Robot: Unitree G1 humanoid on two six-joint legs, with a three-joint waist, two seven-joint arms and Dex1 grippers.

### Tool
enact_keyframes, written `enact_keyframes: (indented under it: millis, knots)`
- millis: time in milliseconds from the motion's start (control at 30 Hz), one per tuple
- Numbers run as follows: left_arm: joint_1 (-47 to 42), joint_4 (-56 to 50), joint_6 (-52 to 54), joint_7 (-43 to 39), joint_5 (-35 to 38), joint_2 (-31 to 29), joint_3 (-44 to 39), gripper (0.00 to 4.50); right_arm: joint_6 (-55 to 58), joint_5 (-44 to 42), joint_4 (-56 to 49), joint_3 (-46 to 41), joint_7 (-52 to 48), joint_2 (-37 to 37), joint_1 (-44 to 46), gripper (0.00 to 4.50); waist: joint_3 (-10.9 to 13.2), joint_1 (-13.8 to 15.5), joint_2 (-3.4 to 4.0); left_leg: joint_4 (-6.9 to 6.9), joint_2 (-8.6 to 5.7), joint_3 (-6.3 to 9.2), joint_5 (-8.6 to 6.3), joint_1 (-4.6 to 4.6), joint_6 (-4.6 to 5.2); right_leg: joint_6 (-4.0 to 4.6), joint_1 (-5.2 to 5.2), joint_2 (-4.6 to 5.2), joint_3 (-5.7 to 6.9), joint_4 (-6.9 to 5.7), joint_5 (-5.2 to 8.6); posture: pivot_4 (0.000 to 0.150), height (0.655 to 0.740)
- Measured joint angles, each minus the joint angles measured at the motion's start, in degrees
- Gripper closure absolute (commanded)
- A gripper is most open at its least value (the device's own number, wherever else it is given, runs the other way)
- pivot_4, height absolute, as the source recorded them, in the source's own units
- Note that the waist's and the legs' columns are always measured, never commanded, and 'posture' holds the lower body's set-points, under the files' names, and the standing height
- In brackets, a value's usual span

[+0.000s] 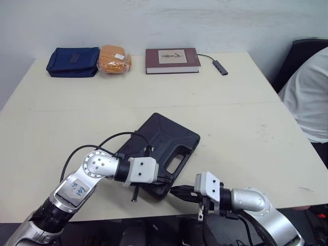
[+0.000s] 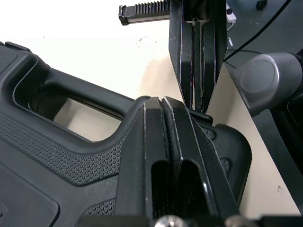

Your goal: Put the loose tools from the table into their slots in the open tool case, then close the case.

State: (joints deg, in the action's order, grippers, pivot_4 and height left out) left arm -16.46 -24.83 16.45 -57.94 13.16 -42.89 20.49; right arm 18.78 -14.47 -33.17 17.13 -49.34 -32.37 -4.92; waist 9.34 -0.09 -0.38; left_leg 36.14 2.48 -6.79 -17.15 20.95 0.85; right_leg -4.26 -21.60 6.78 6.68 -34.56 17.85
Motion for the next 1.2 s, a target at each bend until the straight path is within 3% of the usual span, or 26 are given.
enact_keyframes:
  millis: [267, 667, 900, 967, 1000, 1100, 1200]
  knots:
    - [2.65, 1.37, -1.66, 0.45, 2.53, 1.21, -2.66, 4.48, -2.56, -4.09, -0.61, -5.06, -1.96, -2.56, -1.67, 4.50, -0.01, 0.20, 0.07, 0.00, 0.18, 0.00, -0.02, 0.12, -0.09, 0.17, -0.16, -0.16, 0.03, 0.00, 0.06, 0.150, 0.7400]
    - [6.14, 6.95, -6.41, -8.21, 12.29, 1.32, -11.88, 4.48, -3.79, -7.56, -3.75, -10.29, -4.11, -7.35, -7.12, 4.50, 0.60, 0.36, 0.05, 0.03, 0.21, -0.11, 0.10, 0.63, 0.03, 0.31, -0.85, -0.25, 0.02, -0.38, 0.13, 0.150, 0.7400]
    - [9.34, 8.24, -4.11, -7.87, 18.08, -3.61, -27.49, 4.48, -11.17, -8.68, -0.98, -27.21, -9.72, -14.65, -11.69, 4.50, 1.23, 0.83, -0.49, 0.13, 0.21, -0.17, 0.09, 0.75, 0.06, 0.27, -0.92, -0.30, 0.01, -0.40, 0.11, 0.150, 0.7400]
    - [11.25, 11.05, -3.30, -6.80, 18.18, -5.69, -33.19, 3.98, -12.12, -10.13, 2.41, -33.02, -11.85, -16.54, -11.72, 4.50, 1.30, 0.91, -0.51, 0.13, 0.22, -0.17, 0.09, 0.75, 0.05, 0.27, -0.94, -0.33, 0.01, -0.41, 0.11, 0.150, 0.7400]
    - [12.33, 12.50, -2.78, -6.16, 18.17, -6.42, -35.81, 3.69, -12.39, -10.41, 4.31, -35.63, -12.72, -17.33, -11.72, 4.18, 1.32, 0.96, -0.51, 0.11, 0.22, -0.17, 0.09, 0.75, 0.05, 0.28, -0.94, -0.33, 0.02, -0.40, 0.12, 0.150, 0.7400]
    - [16.01, 12.84, -1.91, -5.79, 18.13, -7.40, -39.52, 2.34, -12.43, -12.00, 7.70, -38.88, -14.83, -18.51, -10.84, 3.03, 1.34, 1.27, -0.54, 0.10, 0.24, -0.18, 0.07, 0.76, 0.04, 0.29, -0.95, -0.33, 0.01, -0.37, 0.12, 0.150, 0.7400]
    - [23.04, 12.68, -0.87, -4.64, 17.50, -7.58, -45.33, 0.97, -13.13, -11.94, 13.79, -42.26, -17.83, -22.09, -8.65, 1.46, 1.47, 1.08, -0.56, 0.11, 0.24, -0.29, 0.03, 0.75, 0.08, 0.28, -0.99, -0.31, -0.10, -0.36, 0.12, 0.150, 0.7400]
